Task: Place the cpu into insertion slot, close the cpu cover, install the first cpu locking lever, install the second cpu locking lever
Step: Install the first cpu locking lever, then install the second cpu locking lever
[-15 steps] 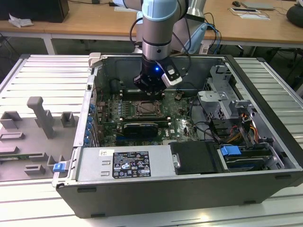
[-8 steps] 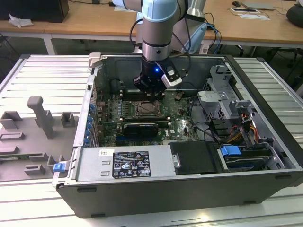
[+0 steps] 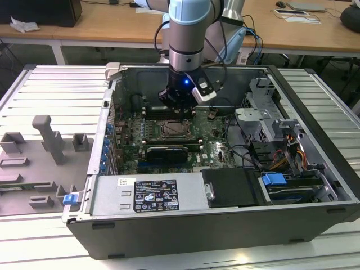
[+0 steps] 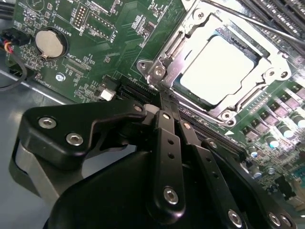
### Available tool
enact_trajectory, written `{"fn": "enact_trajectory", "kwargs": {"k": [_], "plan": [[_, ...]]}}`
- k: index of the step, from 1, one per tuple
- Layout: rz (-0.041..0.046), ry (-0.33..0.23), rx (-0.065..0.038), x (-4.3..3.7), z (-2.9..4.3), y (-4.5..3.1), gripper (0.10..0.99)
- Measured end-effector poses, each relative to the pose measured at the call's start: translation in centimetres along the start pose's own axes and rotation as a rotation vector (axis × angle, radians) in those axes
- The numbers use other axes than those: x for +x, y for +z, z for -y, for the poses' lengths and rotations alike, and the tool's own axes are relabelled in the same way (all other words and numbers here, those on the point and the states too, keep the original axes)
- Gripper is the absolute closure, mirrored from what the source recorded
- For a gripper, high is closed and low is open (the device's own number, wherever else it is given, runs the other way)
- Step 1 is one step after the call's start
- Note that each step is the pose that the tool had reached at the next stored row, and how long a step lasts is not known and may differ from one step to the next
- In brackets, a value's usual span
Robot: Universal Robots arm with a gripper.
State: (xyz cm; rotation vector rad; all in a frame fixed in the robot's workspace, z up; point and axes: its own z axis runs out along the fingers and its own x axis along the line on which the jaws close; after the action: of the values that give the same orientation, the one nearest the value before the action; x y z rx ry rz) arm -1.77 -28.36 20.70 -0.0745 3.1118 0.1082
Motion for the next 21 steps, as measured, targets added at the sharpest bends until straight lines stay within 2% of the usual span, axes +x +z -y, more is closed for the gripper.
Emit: {"fn": "enact_trajectory", "kwargs": {"k": [3,5,8,21], "plan": [[-0.0002,0.0,0.0,-0.02,-0.04,-0.61,0.98],[-0.0001,0.0,0.0,-0.01,0.05,-0.65,0.98],[-0.0002,0.0,0.0,0.02,0.73,-0.7,0.98],[-0.0002,0.0,0.0,0.07,1.71,-0.77,0.98]]}}
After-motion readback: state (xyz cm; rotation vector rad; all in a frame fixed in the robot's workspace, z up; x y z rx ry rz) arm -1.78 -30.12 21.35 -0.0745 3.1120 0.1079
